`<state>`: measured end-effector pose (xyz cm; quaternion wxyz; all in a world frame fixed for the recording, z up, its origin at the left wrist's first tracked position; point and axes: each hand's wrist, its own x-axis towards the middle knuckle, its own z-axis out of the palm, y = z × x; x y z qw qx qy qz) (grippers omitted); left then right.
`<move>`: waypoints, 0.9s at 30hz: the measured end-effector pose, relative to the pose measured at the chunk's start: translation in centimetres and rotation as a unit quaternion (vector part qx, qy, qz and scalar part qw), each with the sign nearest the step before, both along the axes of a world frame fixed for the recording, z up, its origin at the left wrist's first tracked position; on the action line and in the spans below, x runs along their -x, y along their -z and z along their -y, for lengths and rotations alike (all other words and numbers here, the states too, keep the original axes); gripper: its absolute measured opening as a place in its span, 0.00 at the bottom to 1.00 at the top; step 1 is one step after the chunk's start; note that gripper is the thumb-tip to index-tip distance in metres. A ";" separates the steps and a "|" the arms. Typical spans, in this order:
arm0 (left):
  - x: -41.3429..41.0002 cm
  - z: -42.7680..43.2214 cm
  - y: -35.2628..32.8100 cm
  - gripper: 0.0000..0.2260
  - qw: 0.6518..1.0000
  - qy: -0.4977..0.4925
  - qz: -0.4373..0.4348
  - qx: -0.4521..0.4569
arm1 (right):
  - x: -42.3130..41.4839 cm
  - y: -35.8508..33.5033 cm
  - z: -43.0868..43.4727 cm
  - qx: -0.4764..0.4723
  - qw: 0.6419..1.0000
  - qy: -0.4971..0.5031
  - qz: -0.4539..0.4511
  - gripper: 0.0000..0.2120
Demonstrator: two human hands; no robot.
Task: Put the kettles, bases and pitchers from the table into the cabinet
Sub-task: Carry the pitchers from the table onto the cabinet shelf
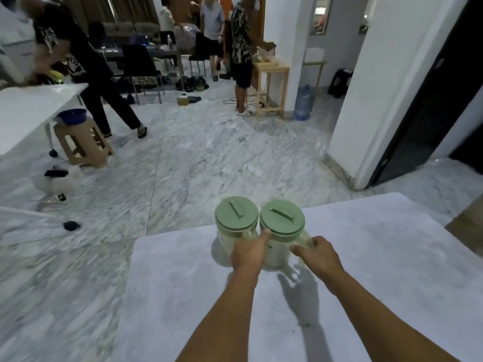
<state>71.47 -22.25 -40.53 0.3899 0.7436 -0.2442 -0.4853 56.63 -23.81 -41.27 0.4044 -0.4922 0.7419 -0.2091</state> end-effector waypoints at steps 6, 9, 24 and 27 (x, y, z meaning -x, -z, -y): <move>-1.5 1.0 -1.8 0.19 0.997 -0.036 0.007 0.072 | -2.1 0.4 0.2 0.057 0.997 0.017 0.053 0.18; -2.2 0.7 -6.3 0.19 0.995 -0.031 -0.005 0.100 | -2.3 -3.7 -0.3 0.084 0.991 0.074 0.073 0.20; 9.4 -16.6 -28.1 0.37 0.904 0.237 -0.050 0.353 | 7.5 -28.8 -26.1 0.409 0.830 0.375 0.060 0.17; 15.6 -21.8 -30.1 0.38 0.868 0.310 -0.085 0.378 | 12.2 -31.4 -32.9 0.431 0.790 0.435 0.040 0.22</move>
